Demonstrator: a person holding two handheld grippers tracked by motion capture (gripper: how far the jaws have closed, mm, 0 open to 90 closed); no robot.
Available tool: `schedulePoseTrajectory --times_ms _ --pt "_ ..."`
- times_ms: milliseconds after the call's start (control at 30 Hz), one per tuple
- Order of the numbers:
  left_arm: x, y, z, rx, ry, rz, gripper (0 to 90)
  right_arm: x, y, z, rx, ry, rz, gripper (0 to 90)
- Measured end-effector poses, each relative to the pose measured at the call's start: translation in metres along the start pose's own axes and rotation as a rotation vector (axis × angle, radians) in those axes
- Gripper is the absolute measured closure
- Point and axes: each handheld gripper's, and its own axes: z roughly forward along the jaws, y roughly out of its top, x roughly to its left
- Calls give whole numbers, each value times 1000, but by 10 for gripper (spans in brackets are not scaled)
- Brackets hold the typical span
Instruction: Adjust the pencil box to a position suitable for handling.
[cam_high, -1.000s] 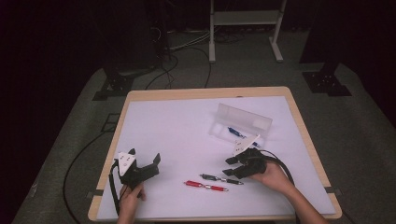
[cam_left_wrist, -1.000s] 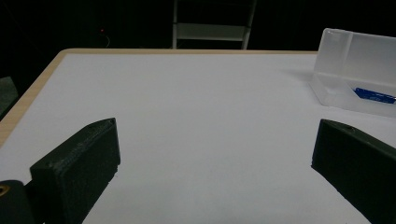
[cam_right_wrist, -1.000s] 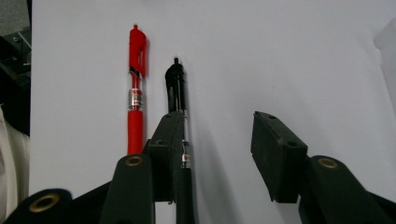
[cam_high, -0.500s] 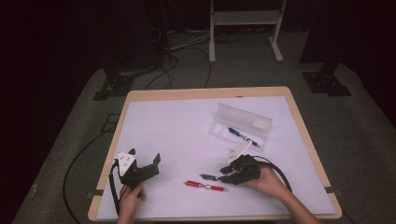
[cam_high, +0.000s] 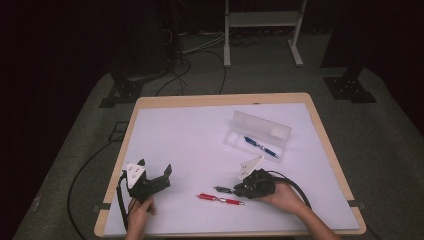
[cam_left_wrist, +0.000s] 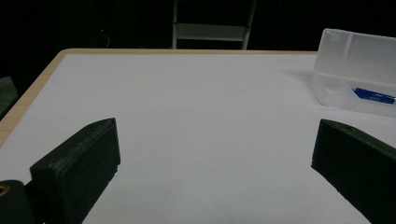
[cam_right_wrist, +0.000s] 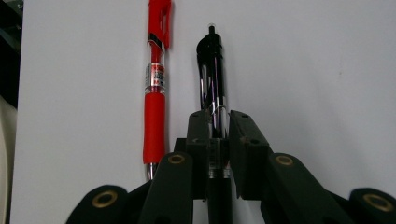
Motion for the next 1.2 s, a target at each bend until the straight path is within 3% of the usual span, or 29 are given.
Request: schedulePoseTrajectory --times_ms 267,533,767,1200 --pt "0 0 0 0 0 0 4 -1 0 -4 -14 4 8 788" --pt "0 0 0 0 0 3 4 -11 3 -26 -63 -34 17 788" --pt "0 0 0 -1 1 3 4 -32 5 -48 -105 -82 69 788" --pt "0 0 0 -1 0 2 4 -68 12 -66 -95 -158 125 788"
